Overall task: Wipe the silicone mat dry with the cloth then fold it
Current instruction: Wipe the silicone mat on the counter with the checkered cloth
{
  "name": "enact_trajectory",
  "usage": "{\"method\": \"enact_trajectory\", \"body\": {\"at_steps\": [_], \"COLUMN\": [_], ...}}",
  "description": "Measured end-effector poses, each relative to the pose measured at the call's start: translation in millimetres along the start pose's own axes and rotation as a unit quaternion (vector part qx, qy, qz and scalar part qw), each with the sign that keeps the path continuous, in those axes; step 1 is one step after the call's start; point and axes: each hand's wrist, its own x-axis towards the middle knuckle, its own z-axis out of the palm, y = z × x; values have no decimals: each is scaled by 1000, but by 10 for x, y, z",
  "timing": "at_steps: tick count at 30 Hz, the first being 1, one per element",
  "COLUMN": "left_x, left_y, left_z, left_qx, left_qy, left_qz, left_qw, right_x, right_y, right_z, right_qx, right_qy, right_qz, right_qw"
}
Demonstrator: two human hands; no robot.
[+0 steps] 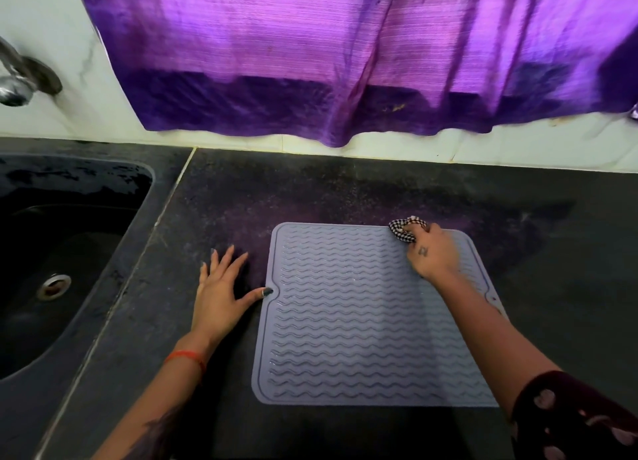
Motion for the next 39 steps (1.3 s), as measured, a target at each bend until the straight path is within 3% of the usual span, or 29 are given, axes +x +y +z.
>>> {"method": "enact_trajectory", "body": {"at_steps": [20, 28, 39], "left_x": [-19, -87, -128], "left_y": [28, 50, 88], "left_z": [-21, -33, -83], "left_qx": [29, 46, 38], "left_qy": [-5, -1, 30], "left_qz": [-4, -37, -20], "left_qw": [1000, 998, 999], "right_x": [-207, -367, -1074], "right_y": [-1608, -1613, -1468], "right_z": [297, 270, 256], "right_qx": [11, -18, -3], "right_qy": [-53, -72, -65], "right_qz": [-256, -297, -309], "right_qw": [965, 952, 949]}}
